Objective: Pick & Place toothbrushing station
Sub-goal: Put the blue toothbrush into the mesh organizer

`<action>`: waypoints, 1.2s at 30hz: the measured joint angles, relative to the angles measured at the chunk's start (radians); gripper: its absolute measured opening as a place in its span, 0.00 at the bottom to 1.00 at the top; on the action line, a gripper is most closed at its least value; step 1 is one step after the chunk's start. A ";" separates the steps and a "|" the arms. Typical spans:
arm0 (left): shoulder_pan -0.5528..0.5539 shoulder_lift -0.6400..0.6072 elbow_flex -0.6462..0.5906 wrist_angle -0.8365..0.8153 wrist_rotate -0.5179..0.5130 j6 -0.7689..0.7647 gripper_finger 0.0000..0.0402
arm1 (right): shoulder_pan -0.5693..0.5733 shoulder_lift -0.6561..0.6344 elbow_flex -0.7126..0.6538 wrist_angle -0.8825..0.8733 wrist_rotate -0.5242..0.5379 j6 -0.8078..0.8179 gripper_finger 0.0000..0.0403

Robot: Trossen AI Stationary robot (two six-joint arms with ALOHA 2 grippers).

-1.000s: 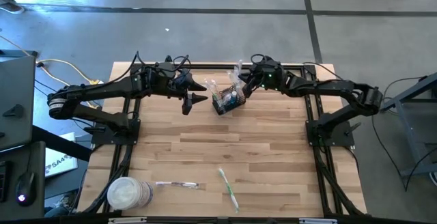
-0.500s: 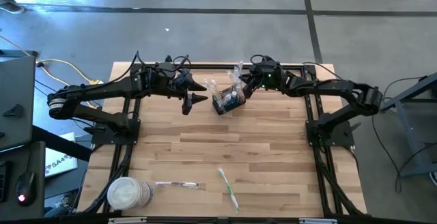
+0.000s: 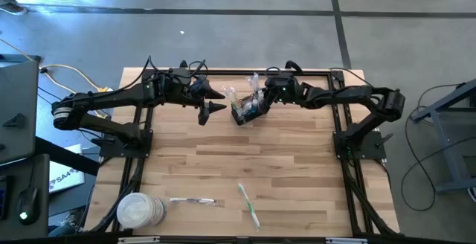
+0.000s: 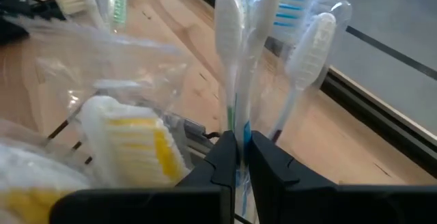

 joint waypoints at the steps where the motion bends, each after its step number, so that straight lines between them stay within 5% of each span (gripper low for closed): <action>1: 0.000 0.000 0.000 0.000 0.000 0.000 0.48 | 0.002 0.000 0.000 -0.001 0.008 0.000 0.04; 15: 0.000 0.000 0.000 0.000 0.000 0.018 0.48 | -0.006 0.001 0.000 -0.034 0.016 0.042 0.04; 36: 0.000 0.000 0.000 -0.001 0.000 0.018 0.48 | -0.006 -0.022 -0.002 -0.050 0.020 0.056 0.33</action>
